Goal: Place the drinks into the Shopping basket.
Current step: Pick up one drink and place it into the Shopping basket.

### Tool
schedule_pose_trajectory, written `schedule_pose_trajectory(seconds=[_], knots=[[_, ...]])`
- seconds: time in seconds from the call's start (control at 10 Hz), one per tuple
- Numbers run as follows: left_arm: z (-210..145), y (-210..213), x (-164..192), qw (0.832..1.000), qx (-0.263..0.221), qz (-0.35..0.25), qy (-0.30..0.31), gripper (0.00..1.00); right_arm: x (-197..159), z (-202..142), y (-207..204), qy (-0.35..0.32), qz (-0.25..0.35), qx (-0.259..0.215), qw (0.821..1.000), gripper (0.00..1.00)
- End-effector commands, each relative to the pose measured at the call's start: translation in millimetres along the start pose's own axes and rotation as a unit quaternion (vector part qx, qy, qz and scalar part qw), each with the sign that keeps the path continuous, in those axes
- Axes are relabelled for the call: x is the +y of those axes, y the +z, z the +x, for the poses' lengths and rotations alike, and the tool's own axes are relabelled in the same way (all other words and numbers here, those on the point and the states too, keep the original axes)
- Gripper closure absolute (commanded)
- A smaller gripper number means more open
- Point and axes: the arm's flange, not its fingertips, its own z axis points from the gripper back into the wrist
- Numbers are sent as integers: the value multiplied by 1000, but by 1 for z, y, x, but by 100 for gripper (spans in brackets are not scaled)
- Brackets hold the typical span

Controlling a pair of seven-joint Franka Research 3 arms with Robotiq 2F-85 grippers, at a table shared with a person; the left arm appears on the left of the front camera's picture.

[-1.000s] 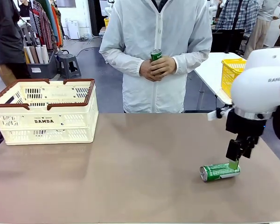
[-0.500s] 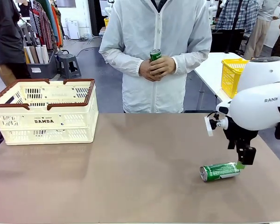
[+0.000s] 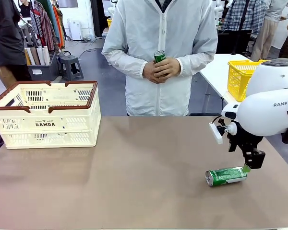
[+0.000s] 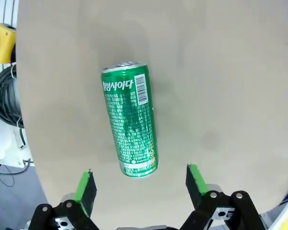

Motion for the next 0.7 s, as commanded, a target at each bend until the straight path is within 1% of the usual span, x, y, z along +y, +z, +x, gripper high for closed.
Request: schedule_pose_trajectory(seconds=[0.0, 0.1, 0.2, 0.3, 0.4, 0.6], knots=[[-2, 2, 0, 1000, 4, 5, 1, 0, -5, 0, -13, 3, 0, -28, 1000, 0], [-2, 2, 0, 1000, 4, 5, 1, 0, -5, 2, -23, 8, -3, -33, 999, 0], [-2, 2, 0, 1000, 4, 5, 1, 0, -6, -2, -33, 32, 2, -21, 999, 0], [-2, 2, 0, 1000, 4, 5, 1, 0, -6, -5, -42, 47, 2, -45, 998, 0], [-2, 2, 0, 1000, 4, 5, 1, 0, -10, -5, -53, 52, 10, -55, 997, 0], [-2, 2, 0, 1000, 4, 5, 1, 0, -14, -1, -72, 48, 41, -59, 996, 0]])
